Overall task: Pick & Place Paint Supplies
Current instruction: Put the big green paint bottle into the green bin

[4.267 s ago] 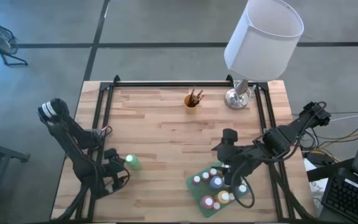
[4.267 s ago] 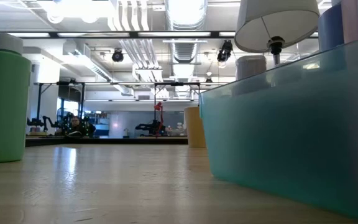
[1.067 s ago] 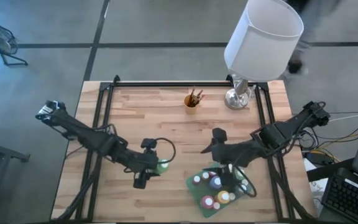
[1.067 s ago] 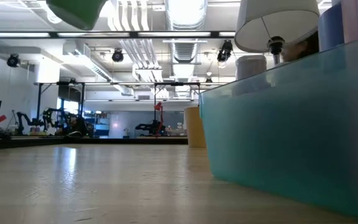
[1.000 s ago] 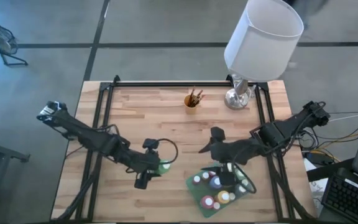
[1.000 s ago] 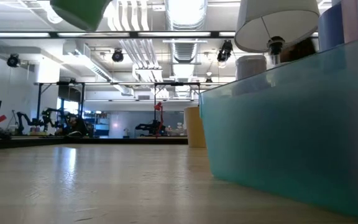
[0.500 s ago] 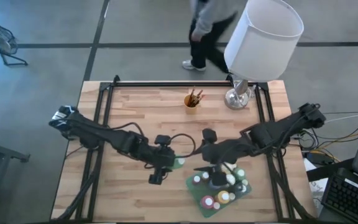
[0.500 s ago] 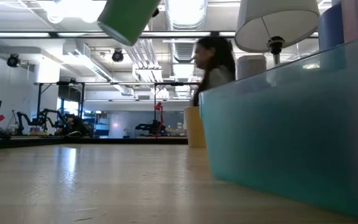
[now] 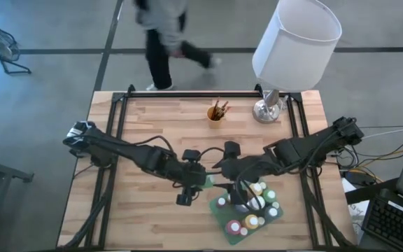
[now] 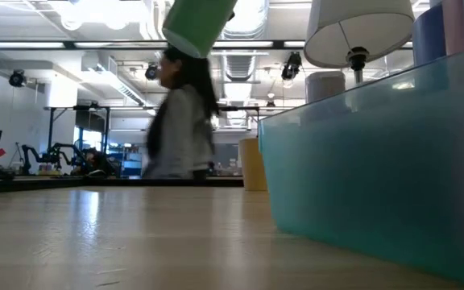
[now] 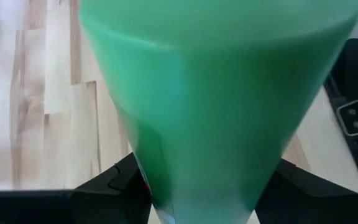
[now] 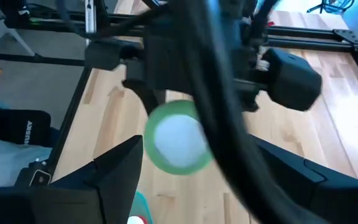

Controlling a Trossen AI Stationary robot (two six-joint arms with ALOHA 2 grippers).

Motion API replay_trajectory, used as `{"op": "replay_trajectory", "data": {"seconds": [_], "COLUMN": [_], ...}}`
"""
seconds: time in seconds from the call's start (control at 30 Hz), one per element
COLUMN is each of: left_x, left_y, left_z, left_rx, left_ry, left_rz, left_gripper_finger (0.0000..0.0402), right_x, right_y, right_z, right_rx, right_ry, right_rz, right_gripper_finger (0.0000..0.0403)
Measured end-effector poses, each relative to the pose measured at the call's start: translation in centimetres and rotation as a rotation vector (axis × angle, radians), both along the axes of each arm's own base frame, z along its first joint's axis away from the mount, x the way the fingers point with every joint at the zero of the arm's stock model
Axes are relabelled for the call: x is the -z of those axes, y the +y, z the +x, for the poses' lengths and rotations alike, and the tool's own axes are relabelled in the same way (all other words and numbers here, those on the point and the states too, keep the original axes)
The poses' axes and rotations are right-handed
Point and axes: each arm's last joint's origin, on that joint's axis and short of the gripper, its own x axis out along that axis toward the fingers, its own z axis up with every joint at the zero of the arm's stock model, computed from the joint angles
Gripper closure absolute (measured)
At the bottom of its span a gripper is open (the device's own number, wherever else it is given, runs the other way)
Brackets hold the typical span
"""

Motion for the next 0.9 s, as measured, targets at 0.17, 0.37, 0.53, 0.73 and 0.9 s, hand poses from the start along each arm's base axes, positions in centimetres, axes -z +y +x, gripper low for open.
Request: {"op": "replay_trajectory", "data": {"seconds": [0.17,0.37,0.53,0.73,0.9], "left_x": [-0.08,-0.36,-0.43,-0.64,-0.7], "left_y": [0.48,0.7,0.76,0.82,1.0], "left_z": [0.27,0.45,0.54,0.81,0.92], "left_rx": [-0.006,-0.001,0.01,0.024,0.022], "left_ry": [-0.006,-0.034,-0.046,-0.08,-0.088], "left_rz": [0.006,0.01,0.019,0.024,0.028], "left_gripper_finger": [0.0184,0.0184,0.0184,0.0184,0.0184], "right_x": [0.04,0.04,0.04,0.03,-0.05], "right_y": [0.01,-0.22,-0.63,-0.72,-0.79], "right_z": [-0.04,0.05,0.21,0.25,0.33], "right_rx": [0.001,0.002,0.014,0.015,0.017], "right_ry": [0.005,0.004,0.004,0.003,-0.005], "right_rz": [-0.002,-0.011,-0.013,-0.013,-0.008], "right_gripper_finger": [0.0123,0.0131,0.0154,0.0175,0.0187]}}
